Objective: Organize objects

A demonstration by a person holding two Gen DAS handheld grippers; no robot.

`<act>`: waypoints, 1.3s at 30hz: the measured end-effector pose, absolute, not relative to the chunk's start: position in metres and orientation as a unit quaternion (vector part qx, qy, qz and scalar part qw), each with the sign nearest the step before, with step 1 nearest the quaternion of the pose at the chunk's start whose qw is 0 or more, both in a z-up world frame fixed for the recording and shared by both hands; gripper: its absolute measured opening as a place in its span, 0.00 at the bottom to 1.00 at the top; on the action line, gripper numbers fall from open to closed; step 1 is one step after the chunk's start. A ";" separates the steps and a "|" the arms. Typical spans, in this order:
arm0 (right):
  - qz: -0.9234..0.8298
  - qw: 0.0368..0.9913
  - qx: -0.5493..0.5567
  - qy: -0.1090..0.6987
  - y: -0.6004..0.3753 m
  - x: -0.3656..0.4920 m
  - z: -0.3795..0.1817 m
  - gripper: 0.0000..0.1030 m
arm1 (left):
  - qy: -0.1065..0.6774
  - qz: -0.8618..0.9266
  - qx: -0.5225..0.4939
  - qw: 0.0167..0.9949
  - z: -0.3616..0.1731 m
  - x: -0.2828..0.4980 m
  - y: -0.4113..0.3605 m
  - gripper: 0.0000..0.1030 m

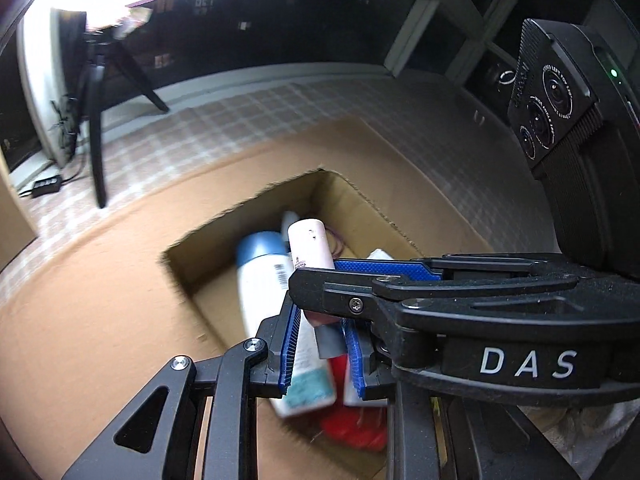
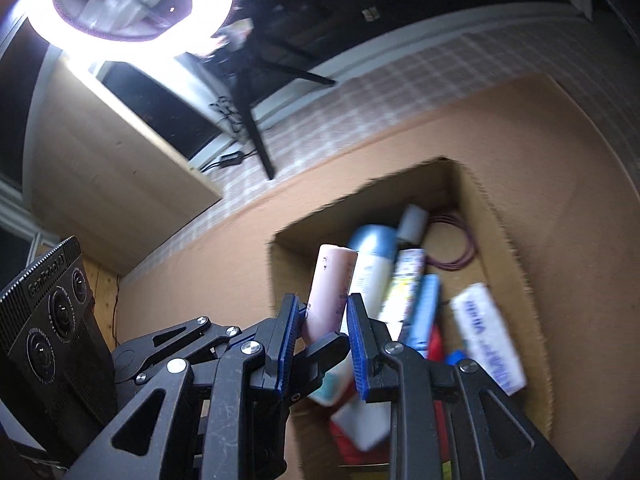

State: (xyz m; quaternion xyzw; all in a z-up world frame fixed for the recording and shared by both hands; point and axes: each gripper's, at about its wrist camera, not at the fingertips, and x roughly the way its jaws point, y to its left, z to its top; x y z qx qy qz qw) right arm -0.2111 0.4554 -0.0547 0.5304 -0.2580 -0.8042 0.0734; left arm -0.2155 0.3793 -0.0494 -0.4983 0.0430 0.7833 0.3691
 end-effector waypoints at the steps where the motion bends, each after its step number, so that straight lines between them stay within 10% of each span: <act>1: -0.803 0.072 0.532 -0.261 0.458 -0.212 -0.058 0.22 | 0.045 0.781 -0.502 0.369 -0.052 -0.217 0.385 0.23; 39: -0.825 0.044 0.513 -0.230 0.465 -0.190 -0.038 0.31 | 0.067 0.800 -0.491 0.337 -0.037 -0.203 0.346 0.46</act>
